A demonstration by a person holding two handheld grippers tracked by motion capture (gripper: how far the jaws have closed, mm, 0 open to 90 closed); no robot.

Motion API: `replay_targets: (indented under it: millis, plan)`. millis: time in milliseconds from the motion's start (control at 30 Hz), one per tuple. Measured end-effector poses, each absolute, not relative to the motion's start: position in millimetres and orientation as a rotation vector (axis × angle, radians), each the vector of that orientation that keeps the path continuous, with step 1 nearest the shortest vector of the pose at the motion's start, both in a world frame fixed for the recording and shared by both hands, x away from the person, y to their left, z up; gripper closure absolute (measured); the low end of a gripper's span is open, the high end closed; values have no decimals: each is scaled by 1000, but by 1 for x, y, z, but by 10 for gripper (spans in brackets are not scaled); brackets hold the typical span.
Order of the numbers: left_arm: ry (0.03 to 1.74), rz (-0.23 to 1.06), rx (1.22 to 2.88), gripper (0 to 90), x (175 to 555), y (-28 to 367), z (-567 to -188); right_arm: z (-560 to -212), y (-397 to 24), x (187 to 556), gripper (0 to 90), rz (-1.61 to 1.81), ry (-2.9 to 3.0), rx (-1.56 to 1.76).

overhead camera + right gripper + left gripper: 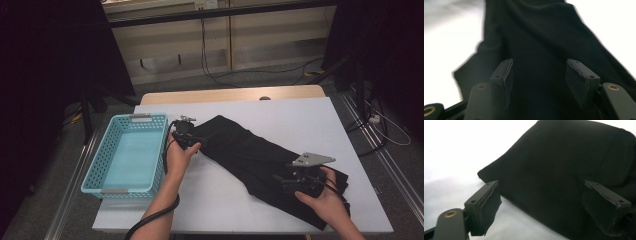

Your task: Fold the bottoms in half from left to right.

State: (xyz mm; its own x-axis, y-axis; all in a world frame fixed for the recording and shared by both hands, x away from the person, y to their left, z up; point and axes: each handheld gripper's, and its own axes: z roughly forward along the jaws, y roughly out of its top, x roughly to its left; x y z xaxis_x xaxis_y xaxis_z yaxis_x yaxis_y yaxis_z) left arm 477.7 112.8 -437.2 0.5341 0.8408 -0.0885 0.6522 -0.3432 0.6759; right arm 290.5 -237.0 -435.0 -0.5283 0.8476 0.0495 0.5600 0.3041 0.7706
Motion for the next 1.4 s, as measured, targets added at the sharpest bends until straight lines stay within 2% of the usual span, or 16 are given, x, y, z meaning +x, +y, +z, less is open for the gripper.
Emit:
replay_targets:
  millis: [133,300,367,467,667,867,967,1000,1300,1333,1367,1400]
  plan:
    - [1168,361,2108,137,470,114,-438,-434,-256,290,412,1059,2149,1324]
    - [1117,355,2122,133,460,117,-439,-435,-275,292,506,994,2088,1393]
    - [1112,355,2121,126,457,118,-440,-435,-282,293,579,969,2066,1415]
    - [1084,362,2129,123,451,120,-439,-437,-292,297,641,906,2050,1432]
    - [1048,380,2139,121,446,124,-433,-441,-313,303,739,878,2019,1496]
    - [1045,375,2129,126,443,122,-437,-451,-316,305,710,806,2050,1512]
    - [1041,381,2126,127,443,121,-437,-453,-316,305,802,822,2063,1525]
    - [1039,384,2124,127,443,120,-437,-452,-316,305,867,816,2070,1519]
    - [1035,385,2126,128,443,120,-437,-446,-317,306,866,800,2043,1489]
    - [1032,376,2135,127,444,121,-437,-447,-316,306,841,806,2050,1489]
    - [1028,372,2144,127,444,122,-437,-447,-315,307,752,820,2057,1491]
    - [1032,366,2142,127,443,121,-437,-446,-313,307,703,837,2054,1494]
